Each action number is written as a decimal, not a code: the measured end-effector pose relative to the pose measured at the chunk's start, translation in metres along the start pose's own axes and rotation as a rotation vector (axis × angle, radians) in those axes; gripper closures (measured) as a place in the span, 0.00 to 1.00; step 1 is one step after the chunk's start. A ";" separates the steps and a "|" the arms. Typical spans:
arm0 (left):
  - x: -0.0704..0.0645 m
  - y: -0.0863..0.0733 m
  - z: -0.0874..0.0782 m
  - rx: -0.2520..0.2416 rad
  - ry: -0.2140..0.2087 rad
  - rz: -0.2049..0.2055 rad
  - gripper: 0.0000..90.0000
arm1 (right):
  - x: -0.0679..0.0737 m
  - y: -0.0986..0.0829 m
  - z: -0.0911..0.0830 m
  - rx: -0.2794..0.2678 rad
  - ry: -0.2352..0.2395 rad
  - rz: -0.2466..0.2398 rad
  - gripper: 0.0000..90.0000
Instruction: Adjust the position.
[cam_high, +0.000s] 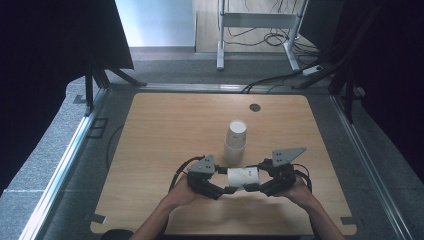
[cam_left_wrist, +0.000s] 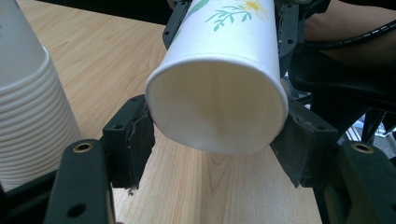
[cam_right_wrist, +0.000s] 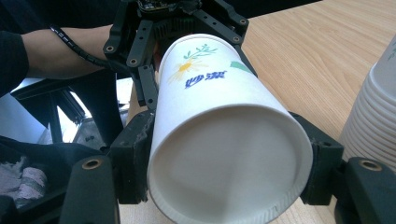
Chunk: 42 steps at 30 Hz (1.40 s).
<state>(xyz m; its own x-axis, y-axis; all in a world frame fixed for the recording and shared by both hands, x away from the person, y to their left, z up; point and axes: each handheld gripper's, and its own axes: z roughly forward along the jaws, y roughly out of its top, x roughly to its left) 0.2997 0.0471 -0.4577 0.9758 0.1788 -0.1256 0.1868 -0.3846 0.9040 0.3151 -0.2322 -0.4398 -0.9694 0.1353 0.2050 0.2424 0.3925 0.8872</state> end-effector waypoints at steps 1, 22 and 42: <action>0.000 0.000 0.000 0.000 0.001 -0.001 0.37 | 0.000 0.000 0.000 0.001 0.000 0.001 0.37; 0.001 0.001 -0.005 0.015 0.008 -0.004 0.39 | -0.002 0.002 -0.007 0.008 -0.044 0.015 0.25; 0.000 0.016 0.000 0.210 0.048 0.047 0.39 | 0.009 0.029 0.004 0.370 -0.114 -0.127 0.21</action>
<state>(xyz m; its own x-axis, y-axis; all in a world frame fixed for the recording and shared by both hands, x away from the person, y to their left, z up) 0.3029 0.0409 -0.4434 0.9785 0.1971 -0.0611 0.1655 -0.5728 0.8028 0.3131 -0.2159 -0.4141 -0.9869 0.1565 0.0382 0.1394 0.7109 0.6893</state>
